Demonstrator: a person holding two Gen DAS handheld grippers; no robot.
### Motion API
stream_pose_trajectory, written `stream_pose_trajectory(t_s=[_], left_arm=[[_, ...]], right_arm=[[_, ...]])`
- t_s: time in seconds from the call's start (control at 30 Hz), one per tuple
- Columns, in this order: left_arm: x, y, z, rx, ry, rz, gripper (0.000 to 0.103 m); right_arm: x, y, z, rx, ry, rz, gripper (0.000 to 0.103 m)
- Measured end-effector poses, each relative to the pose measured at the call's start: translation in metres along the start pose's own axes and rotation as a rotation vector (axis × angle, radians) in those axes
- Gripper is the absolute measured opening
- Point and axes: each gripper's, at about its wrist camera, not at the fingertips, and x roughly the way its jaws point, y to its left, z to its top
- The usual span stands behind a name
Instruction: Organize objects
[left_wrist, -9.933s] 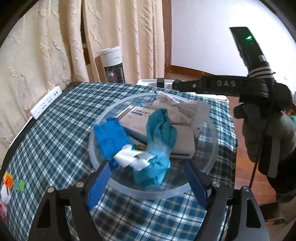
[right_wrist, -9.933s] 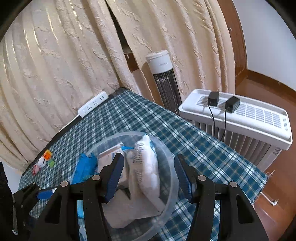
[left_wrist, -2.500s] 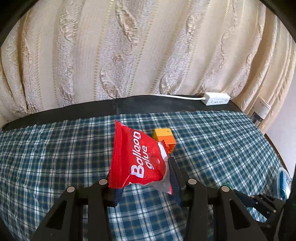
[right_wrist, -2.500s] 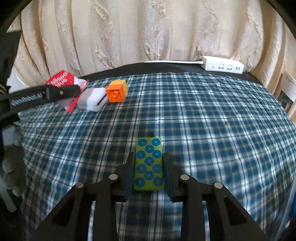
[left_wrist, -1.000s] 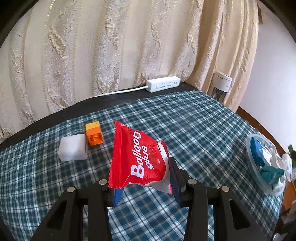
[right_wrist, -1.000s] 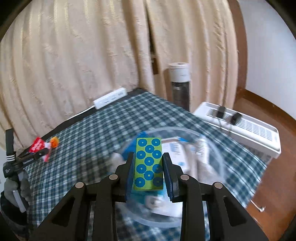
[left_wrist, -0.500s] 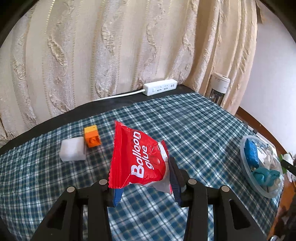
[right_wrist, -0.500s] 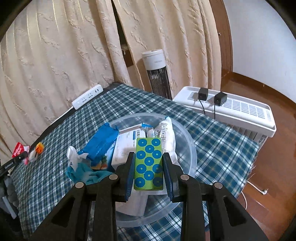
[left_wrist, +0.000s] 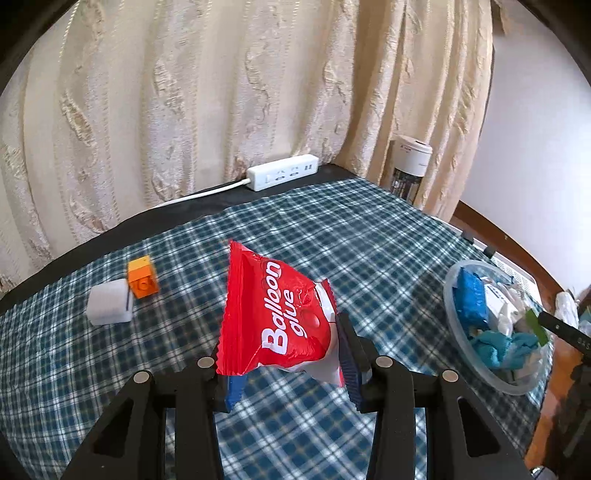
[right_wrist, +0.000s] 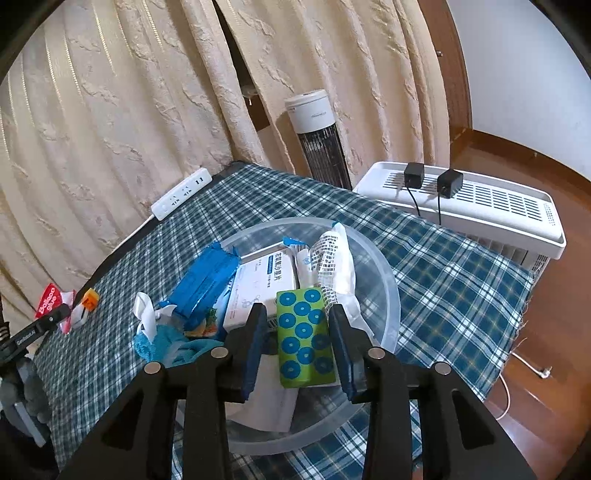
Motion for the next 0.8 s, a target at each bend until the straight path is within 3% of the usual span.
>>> stream_pose_trajectory(t_s=[0.8], left_arm=[[0.015, -0.114, 0.008, 0.136, 0.043, -0.145, 0.045]], right_arm=[[-0.020, -0.011, 0.000, -0.008, -0.076, 0.024, 0.060]])
